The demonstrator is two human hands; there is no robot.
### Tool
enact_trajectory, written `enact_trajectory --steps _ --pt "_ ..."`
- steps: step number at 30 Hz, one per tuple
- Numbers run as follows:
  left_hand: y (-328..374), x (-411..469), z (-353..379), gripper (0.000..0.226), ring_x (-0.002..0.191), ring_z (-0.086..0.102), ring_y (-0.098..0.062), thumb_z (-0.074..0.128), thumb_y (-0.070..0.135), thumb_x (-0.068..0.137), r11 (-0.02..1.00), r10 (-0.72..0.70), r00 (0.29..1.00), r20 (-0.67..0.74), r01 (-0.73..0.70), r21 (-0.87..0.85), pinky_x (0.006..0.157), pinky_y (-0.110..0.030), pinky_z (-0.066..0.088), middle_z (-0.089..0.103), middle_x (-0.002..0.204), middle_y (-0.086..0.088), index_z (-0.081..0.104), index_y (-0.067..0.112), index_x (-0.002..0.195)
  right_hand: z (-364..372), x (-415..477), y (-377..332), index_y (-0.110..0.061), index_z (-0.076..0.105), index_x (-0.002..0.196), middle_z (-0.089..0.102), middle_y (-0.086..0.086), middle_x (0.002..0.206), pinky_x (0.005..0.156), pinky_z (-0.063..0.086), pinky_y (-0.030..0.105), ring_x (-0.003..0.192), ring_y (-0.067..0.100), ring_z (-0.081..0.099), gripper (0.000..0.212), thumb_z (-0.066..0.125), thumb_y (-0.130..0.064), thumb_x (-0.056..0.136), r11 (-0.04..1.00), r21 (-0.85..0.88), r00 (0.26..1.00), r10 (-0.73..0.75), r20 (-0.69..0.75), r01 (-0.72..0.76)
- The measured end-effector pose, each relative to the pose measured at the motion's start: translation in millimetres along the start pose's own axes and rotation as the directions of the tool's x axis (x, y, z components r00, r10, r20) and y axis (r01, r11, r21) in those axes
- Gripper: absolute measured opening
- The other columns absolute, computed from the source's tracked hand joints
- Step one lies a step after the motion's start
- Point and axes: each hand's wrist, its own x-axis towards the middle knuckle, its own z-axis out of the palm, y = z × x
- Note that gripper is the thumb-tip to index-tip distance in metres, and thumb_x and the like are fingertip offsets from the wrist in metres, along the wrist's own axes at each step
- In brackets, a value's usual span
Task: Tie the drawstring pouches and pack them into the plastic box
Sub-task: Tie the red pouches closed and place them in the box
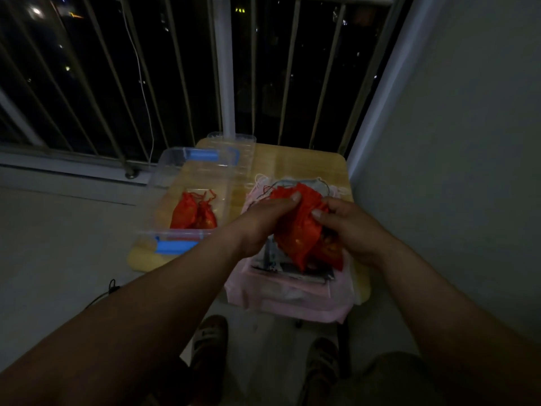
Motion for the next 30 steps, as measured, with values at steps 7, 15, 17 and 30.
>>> enact_trajectory --steps 7,15,17,30 --pt "-14 -2 -13 0.033 0.117 0.068 -0.034 0.061 0.022 0.102 0.973 -0.058 0.998 0.009 0.059 -0.225 0.096 -0.05 0.058 0.071 0.127 -0.016 0.065 0.01 0.132 11 12 -8 -0.017 0.07 0.111 0.077 -0.004 0.092 0.062 0.053 0.018 0.076 0.006 0.072 0.014 0.058 -0.02 0.104 0.986 -0.147 0.995 0.075 -0.063 -0.083" --pt "-18 -7 2 0.03 0.111 0.072 -0.03 0.055 0.031 0.106 0.952 0.0 0.998 -0.07 -0.021 -0.305 0.096 -0.049 0.057 0.074 0.121 -0.014 0.069 0.014 0.125 24 2 -12 -0.014 0.071 0.109 0.073 -0.006 0.077 0.046 0.045 0.012 0.054 -0.001 0.065 0.012 0.06 -0.016 0.103 0.983 -0.113 0.988 0.135 -0.07 -0.143" --pt "-13 -9 7 0.028 0.106 0.074 -0.028 0.051 0.032 0.107 0.959 0.009 0.996 -0.089 -0.034 -0.282 0.093 -0.046 0.058 0.075 0.118 -0.013 0.071 0.016 0.12 22 -1 -13 -0.014 0.071 0.11 0.075 -0.005 0.081 0.049 0.046 0.013 0.058 0.0 0.066 0.013 0.061 -0.016 0.103 0.983 -0.116 0.989 0.134 -0.062 -0.14" --pt "0 -9 15 0.025 0.069 0.068 -0.016 0.044 0.026 0.108 0.912 -0.099 0.934 -0.343 -0.053 -0.407 0.05 -0.024 0.056 0.069 0.087 -0.004 0.065 0.013 0.106 -9 -18 -23 -0.012 0.06 0.096 0.038 -0.007 0.048 0.034 0.016 0.015 0.032 0.004 0.026 0.014 0.05 -0.01 0.105 0.937 0.328 0.971 0.179 -0.16 -0.119"
